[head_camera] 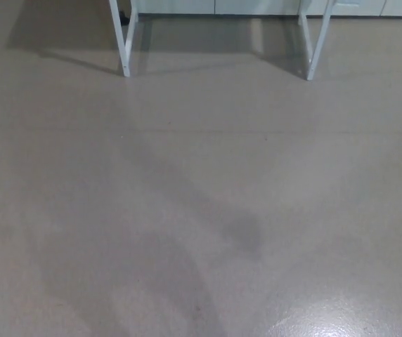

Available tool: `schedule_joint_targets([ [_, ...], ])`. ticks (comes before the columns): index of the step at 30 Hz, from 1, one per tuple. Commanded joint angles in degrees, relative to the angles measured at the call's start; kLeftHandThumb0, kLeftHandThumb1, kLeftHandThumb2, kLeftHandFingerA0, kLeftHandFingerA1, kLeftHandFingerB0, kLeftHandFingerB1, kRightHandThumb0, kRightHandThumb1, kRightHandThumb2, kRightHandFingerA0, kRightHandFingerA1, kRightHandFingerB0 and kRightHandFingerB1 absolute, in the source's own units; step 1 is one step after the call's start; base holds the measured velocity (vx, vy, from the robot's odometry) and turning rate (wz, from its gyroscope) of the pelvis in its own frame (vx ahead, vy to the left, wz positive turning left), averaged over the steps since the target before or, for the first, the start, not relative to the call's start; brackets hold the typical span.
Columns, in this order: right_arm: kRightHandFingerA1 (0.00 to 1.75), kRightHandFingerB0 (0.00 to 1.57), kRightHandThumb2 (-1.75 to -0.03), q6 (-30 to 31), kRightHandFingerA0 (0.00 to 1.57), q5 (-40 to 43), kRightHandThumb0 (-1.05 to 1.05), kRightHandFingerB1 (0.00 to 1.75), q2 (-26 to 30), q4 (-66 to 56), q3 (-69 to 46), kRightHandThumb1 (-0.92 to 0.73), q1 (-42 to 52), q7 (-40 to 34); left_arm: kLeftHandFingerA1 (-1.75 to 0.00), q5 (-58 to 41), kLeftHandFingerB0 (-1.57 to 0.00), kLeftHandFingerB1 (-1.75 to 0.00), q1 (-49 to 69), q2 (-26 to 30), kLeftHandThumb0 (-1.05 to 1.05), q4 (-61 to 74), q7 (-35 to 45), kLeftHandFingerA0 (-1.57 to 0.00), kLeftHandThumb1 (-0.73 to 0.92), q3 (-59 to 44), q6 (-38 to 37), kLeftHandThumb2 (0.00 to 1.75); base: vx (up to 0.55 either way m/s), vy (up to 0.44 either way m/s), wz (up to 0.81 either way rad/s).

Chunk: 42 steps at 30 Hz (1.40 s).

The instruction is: The robot walk towards a table in front and pick up a black pencil case on the left hand side and put the pencil case into a small container on the right hand side

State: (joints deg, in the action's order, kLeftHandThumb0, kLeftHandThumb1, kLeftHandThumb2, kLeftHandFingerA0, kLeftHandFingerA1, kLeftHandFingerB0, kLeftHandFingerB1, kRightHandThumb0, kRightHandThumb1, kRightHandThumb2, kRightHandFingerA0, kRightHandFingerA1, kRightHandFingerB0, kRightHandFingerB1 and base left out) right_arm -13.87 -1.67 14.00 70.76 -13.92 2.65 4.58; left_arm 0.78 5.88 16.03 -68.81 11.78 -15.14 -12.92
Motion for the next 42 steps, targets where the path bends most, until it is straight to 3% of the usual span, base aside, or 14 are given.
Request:
schedule_joint_targets([
  [1,0.38,0.29,-0.57,-2.9,0.49,0.5,-0.35,0.32,1.3,0.8,0.2,-0.55,0.2,0.1,-0.46,-0.9,-0.2,-0.29,0.1,1.4,-0.28,-1.0,0.5,-0.5,0.54,0.1,-3.2,0.56,0.0,0.0,0.0],
  [6,0.39,0.3,-0.57,-3.3,0.49,1.3,-0.36,0.32,1.3,1.2,-0.3,-0.56,0.4,1.1,-0.58,0.1,-0.05,-0.45,0.2,1.7,-0.25,-1.7,-0.6,-0.31,0.39,1.2,-3.9,0.87,0.0,0.0,0.0],
  [7,0.39,0.3,-0.57,-3.3,0.5,1.4,-0.35,0.32,1.2,1.2,-0.4,-0.56,0.4,1.1,-0.38,-0.3,-0.18,-0.28,0.1,1.6,-0.29,-1.8,-0.3,-0.37,0.54,1.0,-3.7,0.56,0.0,0.0,0.0],
  [12,0.4,0.3,-0.57,-3.5,0.5,1.0,-0.35,0.32,1.3,1.1,0.1,-0.57,0.5,1.0,-0.63,-0.8,-0.04,-0.45,0.1,1.6,-0.23,-2.0,0.2,-0.42,0.38,0.7,-4.3,0.87,0.0,0.0,0.0],
  [13,0.4,0.3,-0.57,-3.4,0.51,1.1,-0.35,0.33,1.3,1.2,0.0,-0.56,0.4,1.0,-0.44,-0.6,-0.21,-0.29,0.1,1.6,-0.29,-2.0,0.0,-0.49,0.53,0.9,-4.3,0.56,0.0,0.0,0.0],
  [20,0.39,0.32,-0.57,-3.0,0.51,1.0,-0.34,0.33,1.2,1.5,0.2,-0.55,0.0,0.3,-0.4,-0.5,-0.2,-0.29,0.1,1.6,-0.29,-2.2,-0.3,-0.45,0.54,1.2,-4.2,0.56,0.04,-0.009,0.05],
  [21,0.39,0.31,-0.57,-3.3,0.5,1.3,-0.35,0.33,1.2,1.5,0.0,-0.55,0.2,0.9,-0.61,-1.2,-0.08,-0.47,-0.2,1.5,-0.21,-2.3,-0.1,-0.36,0.38,0.7,-3.3,0.88,-0.06,-0.041,-0.07],
  [28,0.39,0.3,-0.57,-3.1,0.5,1.6,-0.34,0.33,1.3,1.9,0.1,-0.56,0.2,1.2,-0.41,-0.4,-0.2,-0.28,0.3,1.7,-0.3,-2.4,0.1,-0.46,0.54,1.3,-3.9,0.57,-0.02,0.074,0.09],
  [30,0.39,0.31,-0.57,-3.2,0.48,0.9,-0.36,0.33,1.4,1.9,0.9,-0.57,0.3,0.8,-0.61,-0.2,-0.06,-0.47,0.6,1.7,-0.23,-2.2,0.1,-0.36,0.4,1.7,-4.5,0.89,0.05,0.203,-0.11],
  [31,0.39,0.3,-0.57,-3.4,0.48,1.2,-0.35,0.33,1.4,1.9,0.7,-0.57,0.2,1.1,-0.43,-0.3,-0.21,-0.29,0.5,1.7,-0.3,-2.2,0.1,-0.45,0.54,1.7,-4.5,0.56,0.09,0.278,-0.31],
  [35,0.4,0.3,-0.57,-3.8,0.49,1.3,-0.35,0.33,1.5,2.0,0.9,-0.57,0.1,1.2,-0.58,-0.8,-0.04,-0.45,0.3,1.7,-0.24,-2.2,0.8,-0.3,0.4,1.5,-4.4,0.88,0.19,0.428,-0.17],
  [36,0.39,0.3,-0.57,-3.7,0.49,1.4,-0.36,0.33,1.5,2.1,1.0,-0.57,0.1,1.3,-0.42,-0.2,-0.19,-0.29,0.5,1.9,-0.31,-2.1,0.4,-0.42,0.55,2.1,-5.0,0.56,0.14,0.204,0.0],
  [41,0.39,0.31,-0.57,-3.6,0.48,1.4,-0.35,0.33,1.5,2.1,1.2,-0.56,0.1,1.1,-0.38,1.7,-0.2,-0.29,0.6,2.3,-0.33,-2.0,-2.0,-0.39,0.53,4.1,-5.4,0.56,0.15,0.095,0.02],
  [42,0.39,0.31,-0.57,-3.8,0.48,1.4,-0.35,0.33,1.5,2.0,1.3,-0.57,0.2,1.1,-0.58,1.5,-0.06,-0.46,0.6,2.3,-0.25,-2.0,-1.9,-0.3,0.38,4.3,-5.2,0.86,0.15,-0.004,0.13],
])
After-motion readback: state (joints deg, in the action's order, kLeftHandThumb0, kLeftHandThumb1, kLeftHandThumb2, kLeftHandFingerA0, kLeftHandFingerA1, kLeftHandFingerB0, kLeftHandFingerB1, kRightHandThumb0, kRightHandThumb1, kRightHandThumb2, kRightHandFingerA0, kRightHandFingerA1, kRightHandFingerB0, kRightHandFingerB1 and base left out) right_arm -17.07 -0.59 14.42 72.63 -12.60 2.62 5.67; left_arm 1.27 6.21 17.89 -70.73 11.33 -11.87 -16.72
